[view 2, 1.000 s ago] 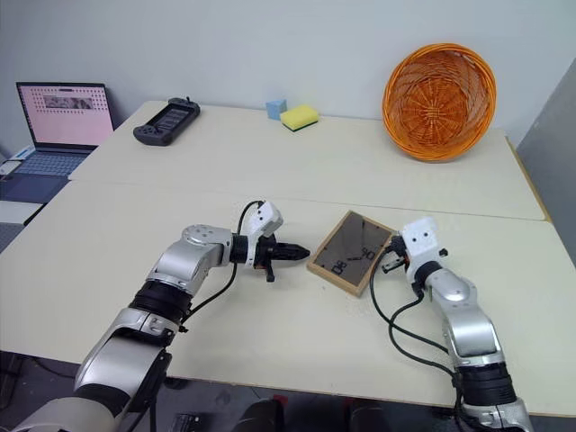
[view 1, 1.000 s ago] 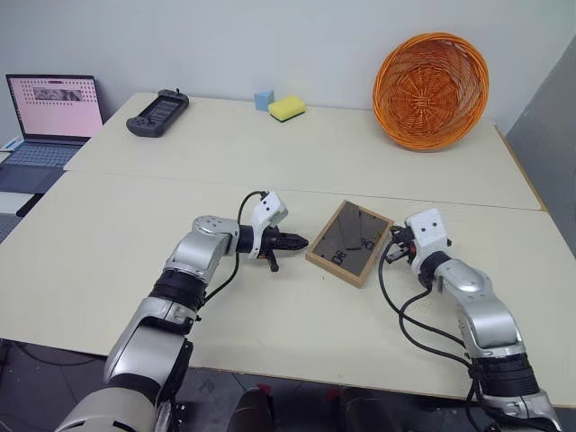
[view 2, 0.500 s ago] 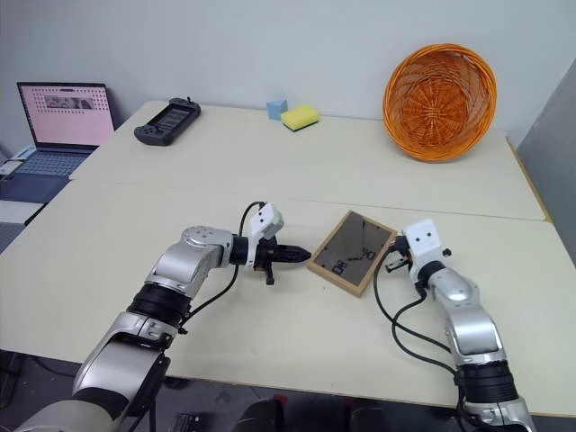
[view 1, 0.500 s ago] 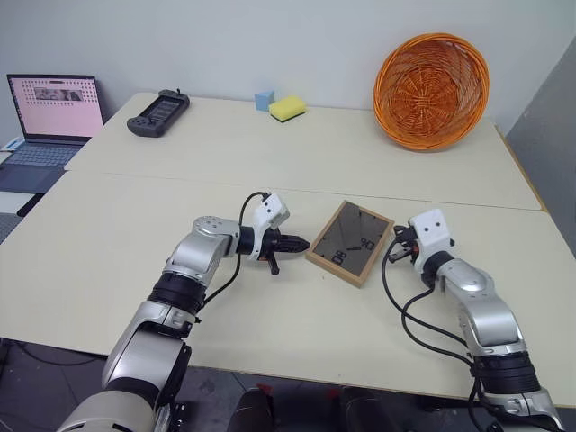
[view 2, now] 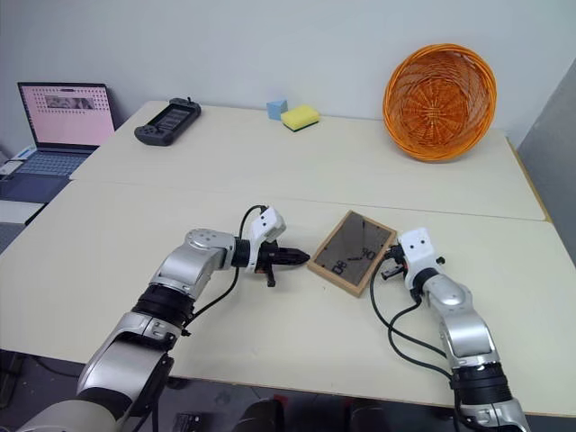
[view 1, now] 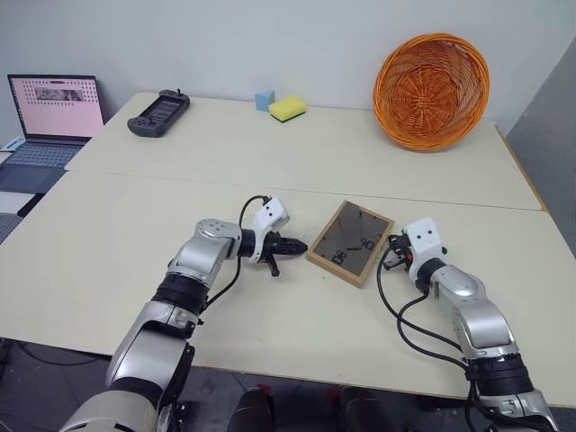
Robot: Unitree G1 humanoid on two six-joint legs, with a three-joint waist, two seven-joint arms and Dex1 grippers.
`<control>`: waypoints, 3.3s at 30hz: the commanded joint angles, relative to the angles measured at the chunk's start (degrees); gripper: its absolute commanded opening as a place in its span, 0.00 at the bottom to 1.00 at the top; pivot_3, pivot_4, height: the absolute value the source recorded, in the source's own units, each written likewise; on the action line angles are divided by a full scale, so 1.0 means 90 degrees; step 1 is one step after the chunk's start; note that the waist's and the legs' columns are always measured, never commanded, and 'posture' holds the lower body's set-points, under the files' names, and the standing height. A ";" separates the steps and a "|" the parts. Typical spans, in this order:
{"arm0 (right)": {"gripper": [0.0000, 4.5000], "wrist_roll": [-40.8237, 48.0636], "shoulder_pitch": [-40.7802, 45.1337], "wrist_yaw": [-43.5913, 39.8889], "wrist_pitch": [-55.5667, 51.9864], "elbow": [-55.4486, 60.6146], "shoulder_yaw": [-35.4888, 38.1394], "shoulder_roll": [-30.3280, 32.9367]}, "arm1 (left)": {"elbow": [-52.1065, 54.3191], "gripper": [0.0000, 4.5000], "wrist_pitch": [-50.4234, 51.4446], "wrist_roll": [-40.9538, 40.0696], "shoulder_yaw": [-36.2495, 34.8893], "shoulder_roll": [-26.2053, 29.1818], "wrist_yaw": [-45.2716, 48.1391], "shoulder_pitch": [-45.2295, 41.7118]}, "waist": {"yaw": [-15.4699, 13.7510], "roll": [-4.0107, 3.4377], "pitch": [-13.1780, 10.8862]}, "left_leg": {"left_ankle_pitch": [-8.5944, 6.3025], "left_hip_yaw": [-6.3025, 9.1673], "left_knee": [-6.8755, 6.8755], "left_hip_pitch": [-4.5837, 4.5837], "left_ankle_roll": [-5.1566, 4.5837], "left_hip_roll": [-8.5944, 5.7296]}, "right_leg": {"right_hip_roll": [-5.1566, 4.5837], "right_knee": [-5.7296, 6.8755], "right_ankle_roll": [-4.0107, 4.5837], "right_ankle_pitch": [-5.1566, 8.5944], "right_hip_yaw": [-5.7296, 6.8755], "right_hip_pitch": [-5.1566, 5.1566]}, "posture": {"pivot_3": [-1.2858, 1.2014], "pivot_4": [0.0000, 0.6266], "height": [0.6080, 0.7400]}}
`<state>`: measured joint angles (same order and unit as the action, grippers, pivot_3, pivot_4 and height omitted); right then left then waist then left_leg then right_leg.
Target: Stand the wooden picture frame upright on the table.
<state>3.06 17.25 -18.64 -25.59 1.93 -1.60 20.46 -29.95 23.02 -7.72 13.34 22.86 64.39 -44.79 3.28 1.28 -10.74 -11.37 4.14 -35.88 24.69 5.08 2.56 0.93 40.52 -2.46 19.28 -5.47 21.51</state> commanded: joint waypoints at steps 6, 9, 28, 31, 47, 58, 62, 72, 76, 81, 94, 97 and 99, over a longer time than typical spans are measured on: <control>0.00 -0.0120 0.0437 -0.0029 0.0259 -0.0161 -0.0168 -0.0172 | 0.0621 0.01 0.0182 -0.0148 -0.0065 -0.0346 -0.0158 -0.0064 | -0.0001 0.0000 0.0000 | 0.0000 0.0000 -0.0004 -0.0001 0.0000 0.0000 | 0.0000 0.0007 0.0000 0.0000 0.0000 0.0000 | 0.52 0.24 1.00; 0.00 -0.0169 0.0506 -0.0106 0.0279 -0.0201 -0.0281 -0.0237 | 0.1313 0.01 0.0495 -0.0274 -0.0064 -0.0223 -0.0055 0.0254 | 0.0016 0.0000 0.0000 | 0.0000 0.0000 -0.0003 0.0000 0.0000 0.0000 | 0.0000 0.0011 0.0000 0.0000 -0.0001 0.0003 | 0.52 0.24 1.00; 0.00 -0.0234 0.0246 -0.0337 0.0338 -0.0053 -0.0135 0.0102 | 0.1352 0.01 0.0566 -0.0307 -0.0348 0.0355 -0.0420 0.0490 | 0.0003 0.0000 0.0000 | 0.0000 0.0001 -0.0006 -0.0003 0.0001 0.0000 | 0.0000 0.0030 0.0001 0.0000 -0.0001 0.0010 | 0.52 0.24 1.00; 0.00 -0.0143 -0.0064 -0.0406 0.0180 0.0331 0.0008 0.0291 | 0.1185 0.01 0.0440 -0.0305 -0.0387 0.0395 -0.0453 0.0466 | -0.0005 0.0000 0.0000 | 0.0000 0.0001 -0.0005 -0.0002 0.0000 -0.0001 | -0.0001 0.0030 0.0000 0.0000 -0.0001 0.0010 | 0.52 0.24 1.00; 0.00 0.0037 -0.0818 -0.0374 -0.0646 0.1684 0.0067 0.0300 | 0.0809 0.05 0.0760 -0.0589 -0.0569 0.0130 -0.0560 0.0064 | 0.0012 0.0000 0.0000 | 0.0000 0.0001 -0.0007 -0.0002 0.0000 0.0000 | 0.0001 0.0029 0.0000 0.0000 -0.0001 0.0010 | 0.52 0.24 1.00; 0.00 0.0038 -0.0698 -0.0447 -0.0468 0.1376 0.0157 0.0491 | 0.2132 0.52 0.2299 -0.1245 -0.0837 0.0826 -0.0344 0.0486 | 0.0000 0.0000 0.0000 | 0.0000 0.0001 -0.0006 -0.0002 0.0000 0.0001 | 0.0000 0.0028 0.0000 0.0000 -0.0002 0.0010 | 0.52 0.24 1.00; 0.00 0.0040 -0.0770 -0.0473 -0.0442 0.1371 0.0175 0.0539 | 0.2612 0.70 0.4300 -0.1966 -0.1341 0.0802 -0.0791 0.0438 | 0.0003 0.0000 0.0000 | 0.0000 0.0002 -0.0006 -0.0002 0.0000 0.0003 | 0.0001 0.0031 0.0000 0.0000 -0.0001 0.0012 | 0.52 0.24 1.00; 0.00 0.0036 -0.0870 -0.0483 -0.0417 0.1383 0.0178 0.0654 | 0.1618 0.79 0.7720 -0.4123 -0.3329 0.0154 -0.3561 -0.0199 | 0.0035 0.0000 0.0000 | 0.0000 0.0006 -0.0008 -0.0004 0.0001 0.0002 | 0.0000 0.0035 -0.0001 0.0001 0.0005 0.0011 | 0.52 0.24 1.00; 0.00 0.0016 -0.0866 -0.0492 -0.0368 0.1374 0.0132 0.0681 | 0.1348 0.87 0.7720 -0.5165 -0.3528 0.0095 -0.4777 -0.0187 | 0.0006 0.0000 0.0000 | 0.0001 0.0011 -0.0010 -0.0003 0.0002 0.0004 | -0.0003 0.0037 -0.0001 0.0001 0.0007 0.0010 | 0.52 0.24 1.00; 0.00 -0.0246 -0.0740 -0.0620 -0.0056 0.1303 -0.0066 0.0937 | 0.1061 0.99 0.7720 -0.6697 -0.3544 0.0199 -0.6170 -0.0123 | 0.0000 0.0000 0.0000 | 0.0001 0.0010 -0.0011 -0.0003 0.0002 0.0001 | -0.0006 0.0038 -0.0001 0.0001 0.0006 0.0009 | 0.52 0.24 1.00; 0.00 -0.0389 -0.0521 -0.0880 0.0220 0.1186 -0.0262 0.1080 | 0.0506 0.99 0.7720 -0.9213 -0.3681 0.0048 -0.9594 0.0398 | 0.0000 0.0000 0.0001 | 0.0001 0.0011 -0.0014 -0.0008 0.0003 0.0000 | -0.0008 0.0039 -0.0001 0.0001 0.0005 0.0004 | 0.52 0.24 1.00; 0.00 -0.0426 -0.0444 -0.0845 0.0225 0.1164 -0.0367 0.0980 | 0.0321 0.99 0.7720 -0.9395 -0.3556 -0.0001 -0.9820 0.0427 | -0.0002 0.0000 0.0001 | 0.0002 0.0010 -0.0014 -0.0013 0.0004 -0.0001 | -0.0007 0.0038 -0.0001 0.0001 0.0005 0.0000 | 0.52 0.24 1.00; 0.00 -0.0450 -0.0395 -0.0817 0.0203 0.1167 -0.0423 0.0882 | 0.0240 0.99 0.7707 -0.9444 -0.3479 -0.0055 -0.9901 0.0360 | -0.0001 0.0000 0.0002 | 0.0005 0.0006 -0.0013 -0.0026 0.0010 -0.0002 | -0.0007 0.0038 -0.0001 0.0001 0.0003 -0.0010 | 0.52 0.24 1.00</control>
<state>-0.97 12.31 -26.17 -24.54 11.22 -4.79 29.12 -25.93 92.12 -91.49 -19.04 22.90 -23.38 -41.91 3.27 1.27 -10.73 -11.33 4.18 -35.99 24.44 5.17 2.54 0.86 40.86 -2.47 19.28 -5.45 21.41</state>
